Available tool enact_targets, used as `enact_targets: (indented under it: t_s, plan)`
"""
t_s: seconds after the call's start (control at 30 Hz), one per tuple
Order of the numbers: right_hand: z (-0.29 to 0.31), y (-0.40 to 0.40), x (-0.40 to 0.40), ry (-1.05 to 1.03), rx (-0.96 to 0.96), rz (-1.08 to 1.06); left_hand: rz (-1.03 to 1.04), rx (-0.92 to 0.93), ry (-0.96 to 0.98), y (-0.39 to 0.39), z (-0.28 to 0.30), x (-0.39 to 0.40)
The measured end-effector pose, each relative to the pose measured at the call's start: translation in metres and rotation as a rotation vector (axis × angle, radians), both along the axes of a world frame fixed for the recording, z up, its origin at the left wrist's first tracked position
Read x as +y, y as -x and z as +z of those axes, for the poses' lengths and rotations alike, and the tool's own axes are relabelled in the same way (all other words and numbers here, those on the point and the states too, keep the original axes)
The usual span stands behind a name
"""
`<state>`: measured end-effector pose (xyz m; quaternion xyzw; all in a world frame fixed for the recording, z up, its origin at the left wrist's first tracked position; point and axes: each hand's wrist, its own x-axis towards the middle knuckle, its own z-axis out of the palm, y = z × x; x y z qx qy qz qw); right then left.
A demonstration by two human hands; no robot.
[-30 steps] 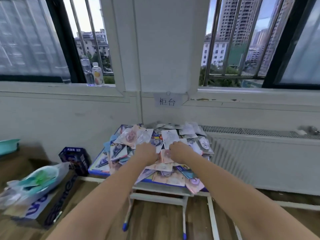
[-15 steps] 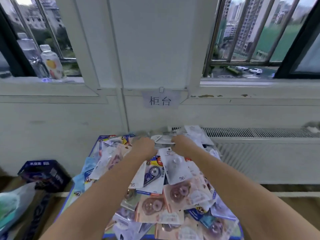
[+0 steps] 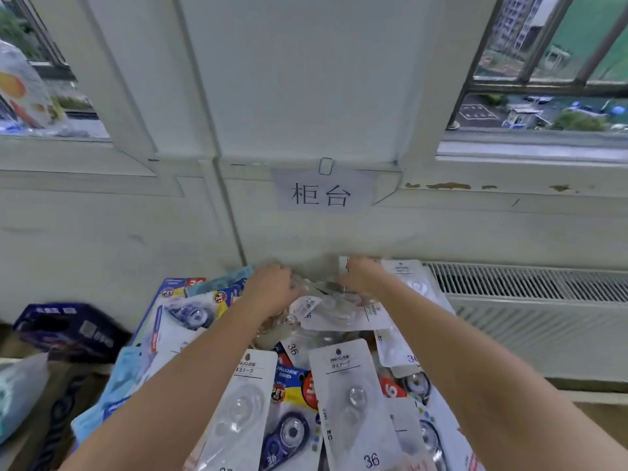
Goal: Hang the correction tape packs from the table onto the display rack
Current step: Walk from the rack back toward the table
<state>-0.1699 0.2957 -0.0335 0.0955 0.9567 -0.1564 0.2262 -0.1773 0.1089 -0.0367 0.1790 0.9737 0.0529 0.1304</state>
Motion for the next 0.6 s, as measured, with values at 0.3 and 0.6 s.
enact_targets:
  t_s: [0.3, 0.6]
  plan:
    - [-0.019, 0.014, -0.008, -0.02, -0.079, 0.066, 0.029, -0.143, 0.009, 0.014, -0.008, 0.0]
    - [-0.025, 0.013, -0.008, -0.079, -0.042, 0.118, 0.112, -0.227, -0.09, 0.013, -0.007, -0.004]
